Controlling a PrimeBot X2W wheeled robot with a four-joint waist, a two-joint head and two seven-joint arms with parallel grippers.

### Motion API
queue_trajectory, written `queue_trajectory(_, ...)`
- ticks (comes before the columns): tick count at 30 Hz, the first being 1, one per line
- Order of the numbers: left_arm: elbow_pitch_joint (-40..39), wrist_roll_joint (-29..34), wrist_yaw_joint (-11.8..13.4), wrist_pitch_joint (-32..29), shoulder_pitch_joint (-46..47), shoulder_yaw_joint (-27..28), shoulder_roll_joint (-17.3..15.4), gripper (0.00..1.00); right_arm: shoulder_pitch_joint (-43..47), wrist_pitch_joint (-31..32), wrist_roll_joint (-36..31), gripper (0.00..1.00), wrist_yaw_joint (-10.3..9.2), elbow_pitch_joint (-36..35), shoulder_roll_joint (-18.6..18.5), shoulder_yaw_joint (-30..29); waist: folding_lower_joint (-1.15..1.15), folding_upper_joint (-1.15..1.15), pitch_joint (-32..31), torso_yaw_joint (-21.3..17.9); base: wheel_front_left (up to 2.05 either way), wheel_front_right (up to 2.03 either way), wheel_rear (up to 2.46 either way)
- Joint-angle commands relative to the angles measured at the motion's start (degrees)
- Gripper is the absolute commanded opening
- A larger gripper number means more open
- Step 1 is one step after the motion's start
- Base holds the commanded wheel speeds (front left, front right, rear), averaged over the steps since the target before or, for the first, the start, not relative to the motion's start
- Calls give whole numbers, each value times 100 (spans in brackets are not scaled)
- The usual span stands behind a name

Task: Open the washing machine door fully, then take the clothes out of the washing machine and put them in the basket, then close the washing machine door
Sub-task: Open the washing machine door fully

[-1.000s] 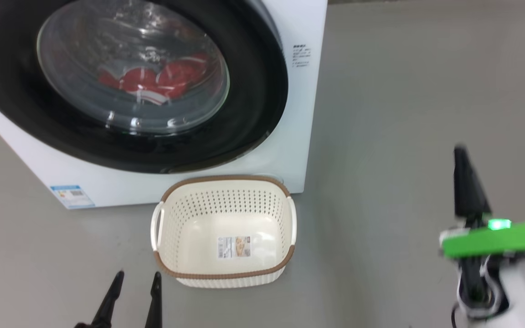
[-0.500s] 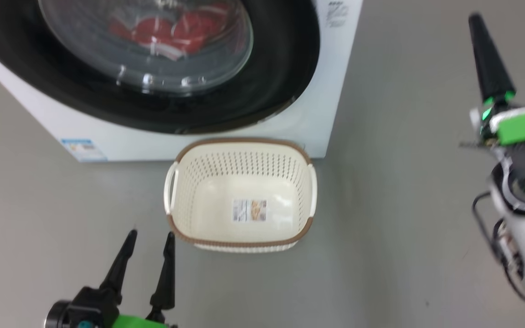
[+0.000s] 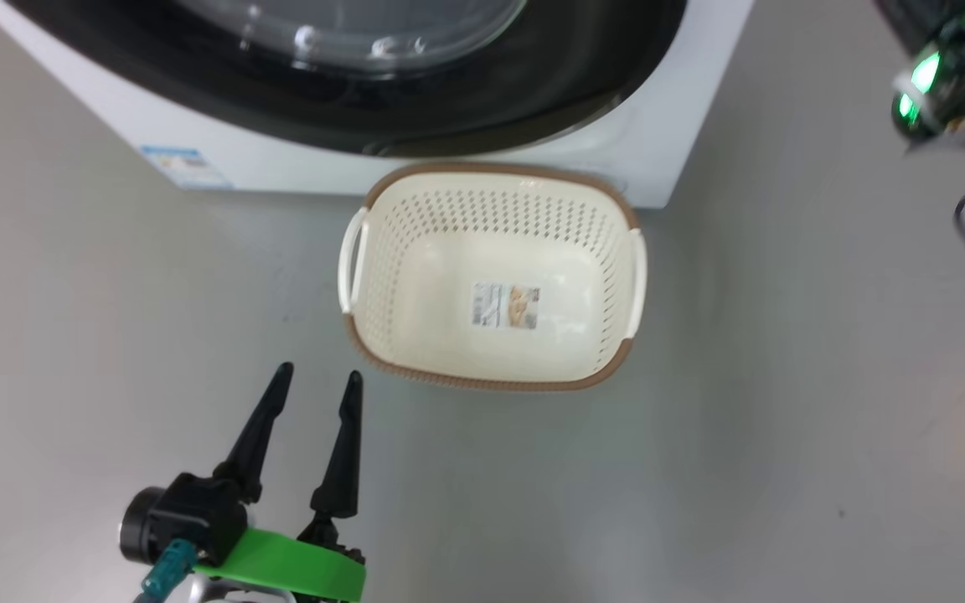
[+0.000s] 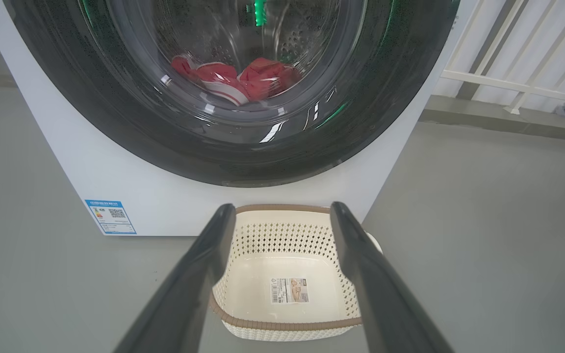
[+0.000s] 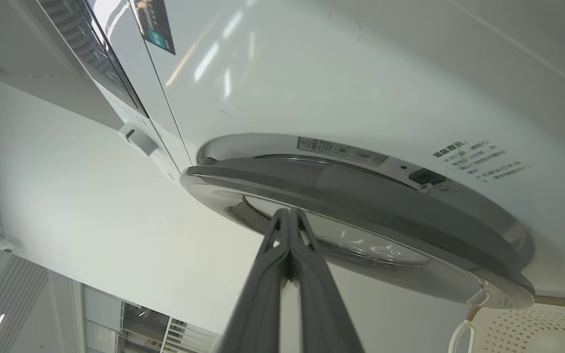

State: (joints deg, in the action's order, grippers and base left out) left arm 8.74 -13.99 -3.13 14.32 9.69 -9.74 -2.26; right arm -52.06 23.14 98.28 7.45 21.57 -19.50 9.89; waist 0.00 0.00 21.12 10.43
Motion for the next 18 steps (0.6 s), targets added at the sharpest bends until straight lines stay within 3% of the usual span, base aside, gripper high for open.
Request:
queue_trajectory(1,-137,-45,-11,68,128,117,-62,100,-265,186,134,0,3,-48,-31,-2,0,0,312,266,0,0,0)
queue_trajectory(7,-132,-163,-4,68,243,-52,-62,100,-922,820,273,0,3,512,-130,-20,0,0,532,460,0,0,0)
queue_trajectory(18,-172,-384,18,68,446,-261,-62,100,-1922,1332,159,0,3,1357,-122,182,0,0,925,710,0,0,0)
